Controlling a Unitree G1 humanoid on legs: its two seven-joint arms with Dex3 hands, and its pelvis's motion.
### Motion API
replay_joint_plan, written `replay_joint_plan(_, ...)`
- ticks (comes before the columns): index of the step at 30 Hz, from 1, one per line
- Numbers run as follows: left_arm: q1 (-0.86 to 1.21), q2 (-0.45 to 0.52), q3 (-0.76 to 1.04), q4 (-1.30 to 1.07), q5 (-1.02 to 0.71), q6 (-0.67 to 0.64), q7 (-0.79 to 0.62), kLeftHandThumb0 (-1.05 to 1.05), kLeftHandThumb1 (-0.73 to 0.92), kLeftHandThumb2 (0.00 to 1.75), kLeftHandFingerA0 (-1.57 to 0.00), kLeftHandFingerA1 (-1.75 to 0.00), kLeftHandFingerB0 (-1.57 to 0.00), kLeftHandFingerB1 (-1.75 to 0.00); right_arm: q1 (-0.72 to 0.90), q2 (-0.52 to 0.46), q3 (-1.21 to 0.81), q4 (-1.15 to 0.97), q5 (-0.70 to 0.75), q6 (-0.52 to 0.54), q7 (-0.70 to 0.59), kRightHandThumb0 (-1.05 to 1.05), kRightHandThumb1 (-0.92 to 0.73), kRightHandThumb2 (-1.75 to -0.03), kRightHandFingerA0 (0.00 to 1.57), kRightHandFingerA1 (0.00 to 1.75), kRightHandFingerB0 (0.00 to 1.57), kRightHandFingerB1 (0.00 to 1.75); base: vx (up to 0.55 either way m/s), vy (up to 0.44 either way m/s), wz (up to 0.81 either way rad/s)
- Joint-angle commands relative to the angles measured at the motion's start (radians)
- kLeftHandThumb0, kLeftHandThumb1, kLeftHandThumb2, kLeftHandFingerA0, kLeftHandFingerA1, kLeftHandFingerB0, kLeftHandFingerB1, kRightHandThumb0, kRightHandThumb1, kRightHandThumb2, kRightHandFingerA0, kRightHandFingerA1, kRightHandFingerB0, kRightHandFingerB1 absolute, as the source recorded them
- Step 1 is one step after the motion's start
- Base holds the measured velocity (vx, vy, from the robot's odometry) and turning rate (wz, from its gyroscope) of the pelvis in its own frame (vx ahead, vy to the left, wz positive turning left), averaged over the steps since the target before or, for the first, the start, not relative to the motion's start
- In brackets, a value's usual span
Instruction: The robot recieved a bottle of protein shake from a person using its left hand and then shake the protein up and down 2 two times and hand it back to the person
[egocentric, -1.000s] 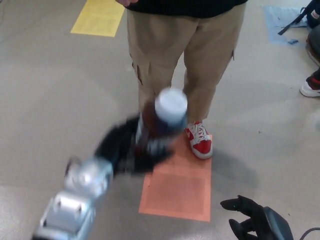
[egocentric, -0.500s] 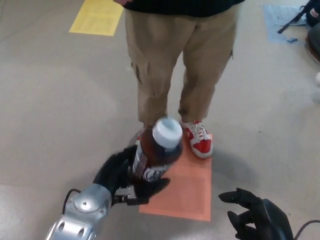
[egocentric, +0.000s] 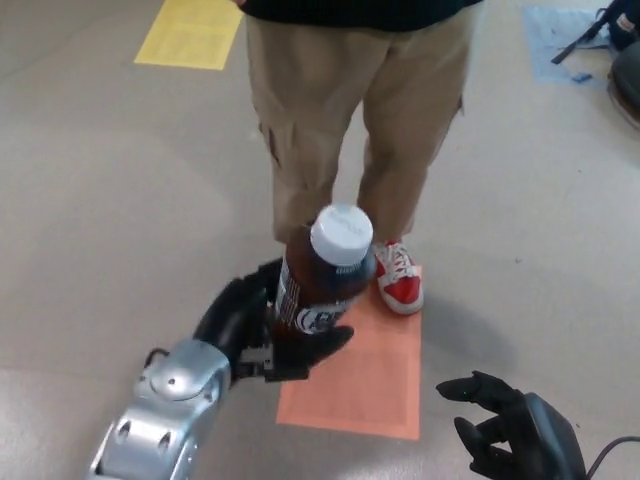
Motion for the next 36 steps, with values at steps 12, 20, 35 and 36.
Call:
replay_joint_plan(12, -0.037, 0.001, -0.010, -0.077, -0.003, 0.083, -0.031, -0.24, 0.78, 0.73, -0.92, -1.29, -0.72, -0.99, -0.008, -0.014, -0.018, 0.003, 0.018, -0.001, 0.014, -0.30, -0.78, -0.65, 0.95, 0.56, 0.72, 0.50, 0.00, 0.000, 0.00)
replay_joint_plan(20, -0.201, -0.039, 0.103, -0.288, -0.081, 0.212, -0.008, -0.22, 0.83, 0.66, -0.93, -1.34, -0.73, -1.05, 0.048, -0.021, 0.006, -0.003, -0.005, -0.008, -0.019, -0.28, -0.76, -0.64, 0.96, 0.53, 0.71, 0.50, 0.00, 0.000, 0.01)
replay_joint_plan(35, -0.484, -0.048, 0.326, -0.222, -0.195, 0.536, 0.053, -0.22, 0.78, 0.67, -0.88, -1.33, -0.69, -1.02, 0.105, -0.021, 0.026, -0.005, -0.020, -0.022, -0.053, -0.27, -0.74, -0.63, 0.97, 0.54, 0.73, 0.51, 0.00, 0.000, 0.00)
replay_joint_plan(36, -0.512, -0.052, 0.350, -0.203, -0.200, 0.564, 0.072, -0.21, 0.75, 0.68, -0.89, -1.29, -0.72, -1.00, 0.105, -0.021, 0.027, -0.007, -0.020, -0.021, -0.053, -0.27, -0.74, -0.63, 0.97, 0.54, 0.73, 0.51, 0.00, 0.000, 0.00)
